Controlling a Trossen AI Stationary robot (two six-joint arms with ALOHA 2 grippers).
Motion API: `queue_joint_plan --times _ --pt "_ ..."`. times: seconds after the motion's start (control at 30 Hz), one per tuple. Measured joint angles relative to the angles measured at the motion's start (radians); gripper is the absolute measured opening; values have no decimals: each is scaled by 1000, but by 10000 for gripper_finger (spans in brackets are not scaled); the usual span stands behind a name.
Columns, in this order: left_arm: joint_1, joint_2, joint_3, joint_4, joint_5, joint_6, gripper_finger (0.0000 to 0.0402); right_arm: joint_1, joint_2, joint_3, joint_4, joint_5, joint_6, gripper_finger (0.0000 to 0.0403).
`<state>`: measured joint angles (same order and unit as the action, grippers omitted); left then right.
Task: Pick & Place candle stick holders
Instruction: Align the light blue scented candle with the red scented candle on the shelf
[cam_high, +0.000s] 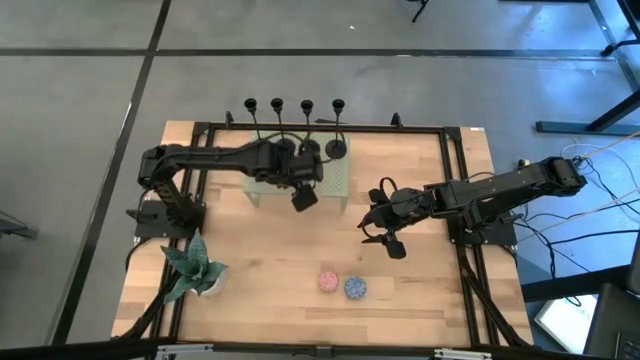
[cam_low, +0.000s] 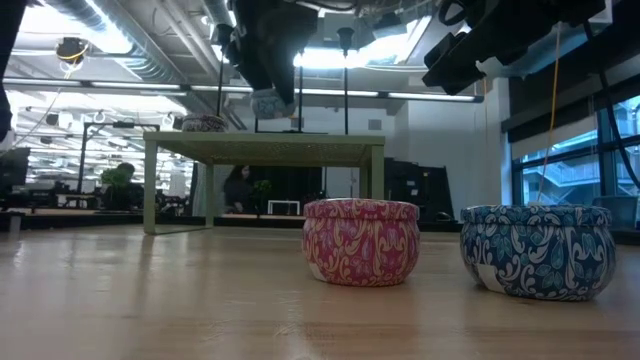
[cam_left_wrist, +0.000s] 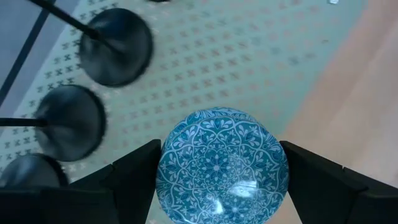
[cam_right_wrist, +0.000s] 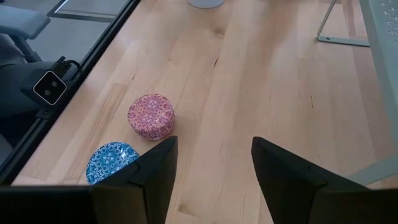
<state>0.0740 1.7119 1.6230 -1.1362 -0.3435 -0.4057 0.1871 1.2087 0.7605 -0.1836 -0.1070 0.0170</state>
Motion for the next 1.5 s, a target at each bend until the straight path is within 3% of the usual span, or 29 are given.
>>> queue_joint_plan --times 0.17,0.37,0.8,1.0,1.5 --pt "24 0 0 -2 -2 4 299 0 0 0 0 0 0 211" --pt "33 0 0 -59 5 133 299 0 0 0 0 0 0 211" --pt "43 0 -61 -65 -1 52 299 0 0 0 0 0 1 211" --pt "59 -2 -80 -48 -56 11 299 0 0 0 0 1 1 211" --pt "113 -2 -79 -42 34 60 310 0 0 0 0 2 1 211"
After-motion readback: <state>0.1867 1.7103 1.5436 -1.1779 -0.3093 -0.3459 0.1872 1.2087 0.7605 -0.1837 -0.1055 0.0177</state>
